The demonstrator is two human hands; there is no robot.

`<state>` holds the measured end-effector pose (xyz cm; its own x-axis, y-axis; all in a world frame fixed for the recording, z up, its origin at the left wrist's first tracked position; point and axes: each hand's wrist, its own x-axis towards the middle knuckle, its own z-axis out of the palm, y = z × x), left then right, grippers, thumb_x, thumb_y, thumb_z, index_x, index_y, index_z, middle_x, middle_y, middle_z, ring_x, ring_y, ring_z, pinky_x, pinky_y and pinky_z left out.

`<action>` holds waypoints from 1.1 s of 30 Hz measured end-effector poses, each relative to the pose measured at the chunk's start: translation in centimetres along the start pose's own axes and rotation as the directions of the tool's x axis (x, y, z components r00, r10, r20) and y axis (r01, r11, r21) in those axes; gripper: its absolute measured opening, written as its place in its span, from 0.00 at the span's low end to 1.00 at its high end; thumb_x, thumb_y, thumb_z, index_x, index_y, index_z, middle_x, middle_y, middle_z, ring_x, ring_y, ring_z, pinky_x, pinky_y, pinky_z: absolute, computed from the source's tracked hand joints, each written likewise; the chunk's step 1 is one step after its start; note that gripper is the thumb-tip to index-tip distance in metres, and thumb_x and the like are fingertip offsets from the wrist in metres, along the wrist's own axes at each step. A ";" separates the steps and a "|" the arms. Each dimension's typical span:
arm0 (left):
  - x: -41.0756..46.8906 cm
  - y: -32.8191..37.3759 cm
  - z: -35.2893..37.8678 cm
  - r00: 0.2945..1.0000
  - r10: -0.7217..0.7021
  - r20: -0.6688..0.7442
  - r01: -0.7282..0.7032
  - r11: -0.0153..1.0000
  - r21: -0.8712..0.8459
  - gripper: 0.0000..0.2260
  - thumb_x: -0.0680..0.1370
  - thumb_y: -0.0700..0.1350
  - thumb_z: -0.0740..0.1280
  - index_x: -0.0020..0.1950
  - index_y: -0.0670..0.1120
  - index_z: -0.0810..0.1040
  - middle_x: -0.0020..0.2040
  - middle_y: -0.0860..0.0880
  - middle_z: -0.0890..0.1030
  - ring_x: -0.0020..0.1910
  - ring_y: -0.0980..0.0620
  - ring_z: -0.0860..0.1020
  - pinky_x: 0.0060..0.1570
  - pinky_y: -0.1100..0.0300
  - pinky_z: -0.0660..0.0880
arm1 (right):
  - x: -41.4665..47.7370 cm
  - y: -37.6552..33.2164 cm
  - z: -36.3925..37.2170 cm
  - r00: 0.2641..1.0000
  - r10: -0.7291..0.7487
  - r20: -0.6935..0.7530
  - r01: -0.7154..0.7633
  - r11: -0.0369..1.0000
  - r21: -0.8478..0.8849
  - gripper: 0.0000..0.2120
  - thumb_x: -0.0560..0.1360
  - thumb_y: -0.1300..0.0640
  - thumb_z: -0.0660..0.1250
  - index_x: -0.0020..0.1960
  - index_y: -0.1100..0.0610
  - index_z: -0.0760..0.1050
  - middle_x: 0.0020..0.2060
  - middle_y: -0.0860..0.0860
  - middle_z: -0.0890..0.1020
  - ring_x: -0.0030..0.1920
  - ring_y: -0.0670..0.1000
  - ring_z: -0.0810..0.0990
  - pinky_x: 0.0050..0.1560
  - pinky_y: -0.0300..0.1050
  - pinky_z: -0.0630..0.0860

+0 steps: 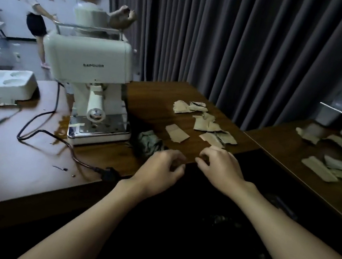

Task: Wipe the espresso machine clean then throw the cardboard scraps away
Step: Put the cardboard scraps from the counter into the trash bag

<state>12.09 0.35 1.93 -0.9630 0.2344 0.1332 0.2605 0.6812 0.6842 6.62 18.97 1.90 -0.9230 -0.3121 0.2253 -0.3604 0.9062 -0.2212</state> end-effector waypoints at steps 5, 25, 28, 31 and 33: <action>2.2 0.4 8.3 0.992 -0.078 0.099 0.082 0.996 -0.035 0.10 0.81 0.47 0.66 0.60 0.49 0.81 0.53 0.54 0.83 0.53 0.56 0.80 0.56 0.58 0.78 | -2.8 6.6 1.6 0.981 0.097 0.170 -0.108 0.993 0.054 0.13 0.79 0.46 0.63 0.59 0.52 0.78 0.52 0.47 0.79 0.50 0.50 0.78 0.47 0.46 0.75; 2.5 -6.6 28.5 0.765 -0.643 0.036 0.641 0.765 0.058 0.13 0.75 0.37 0.72 0.60 0.40 0.81 0.53 0.43 0.83 0.57 0.43 0.81 0.48 0.60 0.73 | -11.7 29.1 15.9 0.704 0.156 0.693 -0.452 0.851 0.268 0.27 0.78 0.63 0.66 0.74 0.54 0.60 0.57 0.56 0.73 0.46 0.49 0.72 0.45 0.44 0.71; 3.5 -5.0 26.9 0.825 -0.561 0.062 0.549 0.823 0.146 0.13 0.76 0.37 0.69 0.60 0.42 0.78 0.53 0.43 0.82 0.54 0.42 0.80 0.48 0.54 0.75 | -11.4 29.4 14.6 0.729 0.177 0.661 -0.468 0.833 0.293 0.29 0.77 0.65 0.66 0.74 0.54 0.59 0.63 0.59 0.73 0.56 0.56 0.75 0.55 0.51 0.75; 4.4 -2.7 24.5 0.866 -0.496 0.062 0.483 0.863 0.146 0.14 0.78 0.39 0.66 0.63 0.47 0.74 0.56 0.46 0.81 0.55 0.44 0.80 0.51 0.52 0.76 | -9.7 28.4 11.5 0.769 0.188 0.610 -0.429 0.861 0.274 0.27 0.78 0.56 0.69 0.72 0.57 0.62 0.69 0.58 0.68 0.68 0.60 0.68 0.66 0.55 0.66; 5.0 -1.0 22.6 0.896 -0.439 0.059 0.427 0.892 0.150 0.15 0.78 0.41 0.65 0.64 0.51 0.73 0.58 0.48 0.81 0.57 0.47 0.80 0.55 0.49 0.77 | -8.1 27.2 9.3 0.832 0.214 0.511 -0.330 0.933 0.146 0.31 0.75 0.48 0.70 0.72 0.55 0.62 0.70 0.56 0.66 0.70 0.60 0.63 0.68 0.58 0.60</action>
<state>8.63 16.50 -14.32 -0.9736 -0.0485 -0.2231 -0.1687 0.8113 0.5597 2.98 43.52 -14.78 -0.9145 -0.2113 -0.3450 -0.0512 0.9063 -0.4195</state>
